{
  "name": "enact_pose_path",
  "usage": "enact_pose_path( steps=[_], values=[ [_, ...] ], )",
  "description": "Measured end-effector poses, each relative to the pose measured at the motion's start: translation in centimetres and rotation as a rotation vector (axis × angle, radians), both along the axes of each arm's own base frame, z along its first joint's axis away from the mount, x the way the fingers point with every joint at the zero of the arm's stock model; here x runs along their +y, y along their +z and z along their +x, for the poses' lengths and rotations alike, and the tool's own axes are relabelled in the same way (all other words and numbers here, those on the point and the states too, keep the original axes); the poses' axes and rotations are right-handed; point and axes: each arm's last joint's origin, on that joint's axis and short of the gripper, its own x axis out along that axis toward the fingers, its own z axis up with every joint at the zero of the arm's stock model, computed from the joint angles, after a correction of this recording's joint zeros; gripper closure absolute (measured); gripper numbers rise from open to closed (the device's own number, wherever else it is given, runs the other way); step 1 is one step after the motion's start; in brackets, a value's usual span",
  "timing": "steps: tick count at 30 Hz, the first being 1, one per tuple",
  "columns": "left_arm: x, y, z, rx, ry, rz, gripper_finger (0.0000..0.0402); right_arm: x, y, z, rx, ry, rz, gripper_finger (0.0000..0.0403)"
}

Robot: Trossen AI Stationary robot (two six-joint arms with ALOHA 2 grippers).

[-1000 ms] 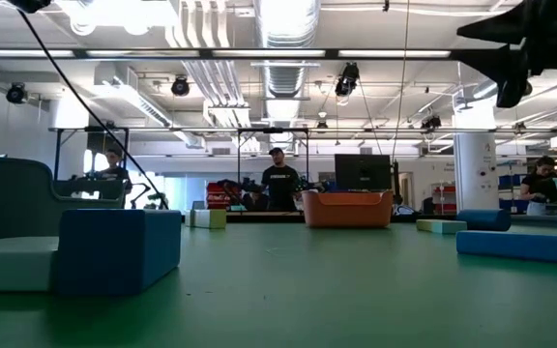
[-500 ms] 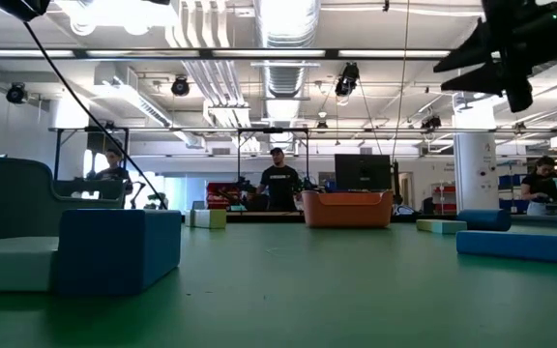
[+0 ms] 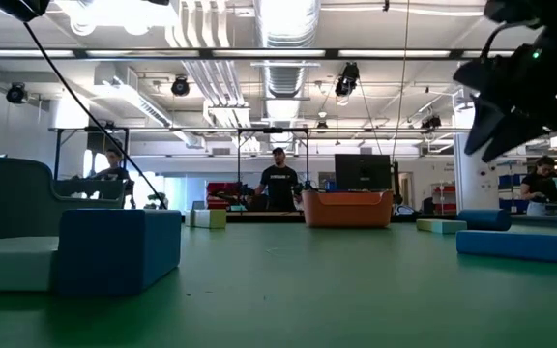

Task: Sort & place blocks by color
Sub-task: Put the blue block into the light blue bin

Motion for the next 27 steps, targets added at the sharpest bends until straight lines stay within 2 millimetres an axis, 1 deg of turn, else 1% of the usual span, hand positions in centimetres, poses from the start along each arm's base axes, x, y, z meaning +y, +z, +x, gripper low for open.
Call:
enact_pose_path(
  steps=[5, 10, 13, 21, 25, 27],
  values=[
    [0.0, 0.0, 0.0, -0.001, 0.0, 0.0, 0.0171, -1.0, -0.5, 0.9, 0.076, -0.016, 0.085, 0.0239],
    [0.0, 0.0, 0.0, 0.0, 0.0, 0.001, 0.0171, -2.3, -0.2, 1.7, 0.119, -0.02, 0.094, 0.0239],
    [0.0, 0.0, 0.0, 0.0, 0.0, 0.001, 0.0171, -3.1, -0.5, 1.9, 0.153, -0.015, 0.149, 0.0239],
    [0.0, 0.0, 0.0, 0.003, 0.0, 0.002, 0.0171, -5.2, -1.7, 2.2, 0.24, 0.013, 0.28, 0.0239],
    [0.0, 0.0, 0.0, 0.003, 0.0, 0.002, 0.0171, -5.7, -2.5, 2.6, 0.292, 0.042, 0.314, 0.0236],
    [0.0, 0.0, 0.0, 0.003, 0.0, 0.002, 0.0171, -5.9, -2.8, 2.8, 0.312, 0.046, 0.322, 0.0227]
  ],
)
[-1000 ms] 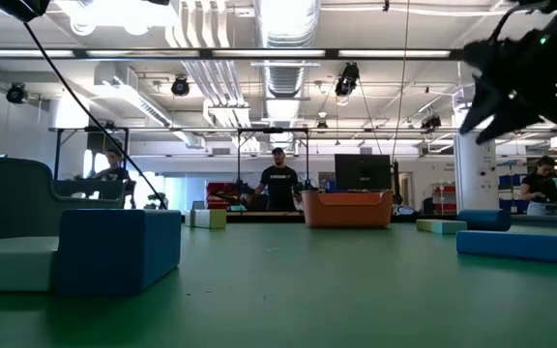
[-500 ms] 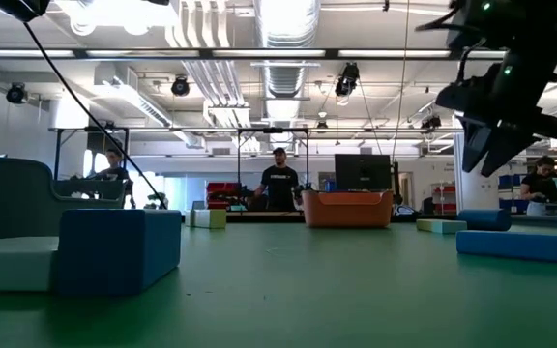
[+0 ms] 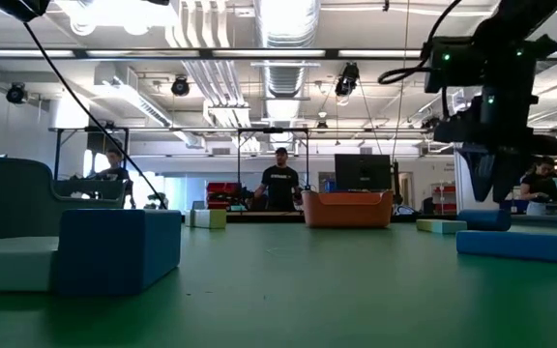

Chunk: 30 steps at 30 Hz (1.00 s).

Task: Sort & place blocks by color
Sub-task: Put the blue block into the light blue bin

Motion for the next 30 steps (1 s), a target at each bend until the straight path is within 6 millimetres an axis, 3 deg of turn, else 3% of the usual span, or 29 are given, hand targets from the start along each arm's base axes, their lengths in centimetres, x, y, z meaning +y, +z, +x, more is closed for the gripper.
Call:
enact_pose_path(
  steps=[8, 18, 22, 30],
  values=[
    [0.0, -0.1, 0.0, 0.002, 0.0, 0.001, 0.0171, -0.7, -0.7, 1.6, 0.072, 0.015, -0.011, 0.0184],
    [0.0, -0.3, 0.0, 0.01, 0.006, 0.002, 0.0171, -1.1, -3.1, 2.4, 0.199, 0.032, 0.026, 0.0184],
    [0.1, -0.3, 0.0, 0.012, 0.024, -0.001, 0.0171, -1.2, -3.6, 2.6, 0.215, 0.033, 0.032, 0.0204],
    [0.1, -0.3, -0.1, 0.012, 0.029, -0.002, 0.0171, -1.2, -3.5, 2.7, 0.199, 0.025, 0.036, 0.0284]
  ],
)
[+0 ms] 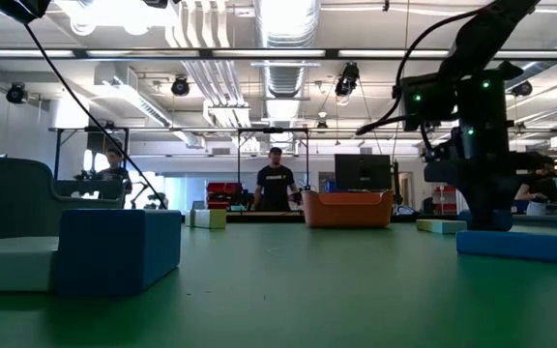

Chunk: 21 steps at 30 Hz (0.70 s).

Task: Sort & place blocks by color
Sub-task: Put the blue block into the light blue bin

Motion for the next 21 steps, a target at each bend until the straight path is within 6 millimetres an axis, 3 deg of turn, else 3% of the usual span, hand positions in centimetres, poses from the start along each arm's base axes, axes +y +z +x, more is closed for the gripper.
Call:
enact_pose_path(
  steps=[21],
  values=[
    [0.0, -0.1, 0.0, 0.002, 0.0, 0.001, 0.0171, 0.7, 3.8, -1.2, -0.229, -0.074, 0.065, 0.0282]
  ],
)
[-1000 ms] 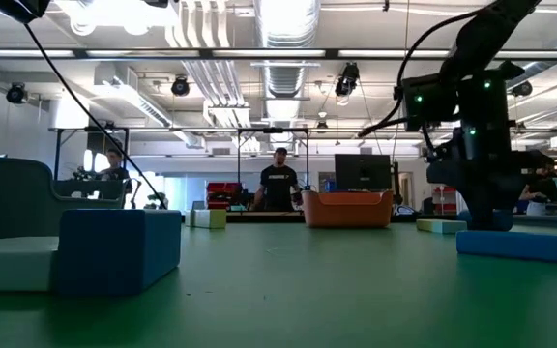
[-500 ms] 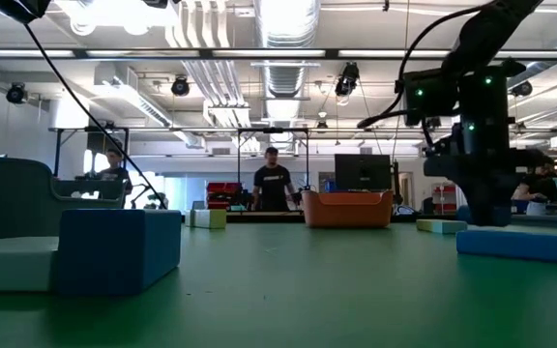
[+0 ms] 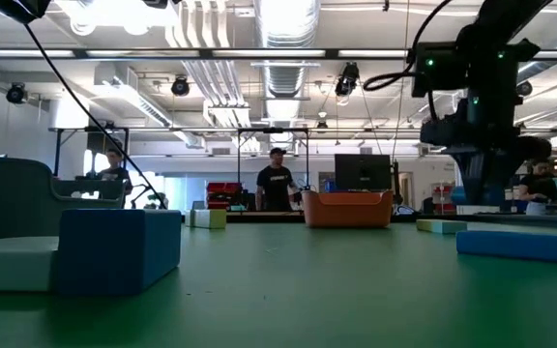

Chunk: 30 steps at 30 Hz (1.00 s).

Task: Sort & place blocks by color
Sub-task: Put the blue block into the light blue bin

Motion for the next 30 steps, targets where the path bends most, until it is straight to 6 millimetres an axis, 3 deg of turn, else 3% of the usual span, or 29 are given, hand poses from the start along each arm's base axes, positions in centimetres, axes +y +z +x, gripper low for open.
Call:
enact_pose_path(
  steps=[11, 21, 30],
  values=[
    [0.0, 0.0, 0.0, 0.001, 0.0, 0.0, 0.0171, 1.7, 1.5, -0.2, -0.078, 0.017, 0.09, 0.0282],
    [0.0, -0.1, 0.0, 0.006, 0.0, 0.002, 0.0171, 3.6, 5.4, 3.0, -0.128, 0.112, 0.082, 0.0282],
    [0.0, -0.3, 0.0, 0.029, 0.0, 0.008, 0.0171, 6.9, 6.6, 4.3, -0.068, 0.1, 0.128, 0.0281]
  ],
)
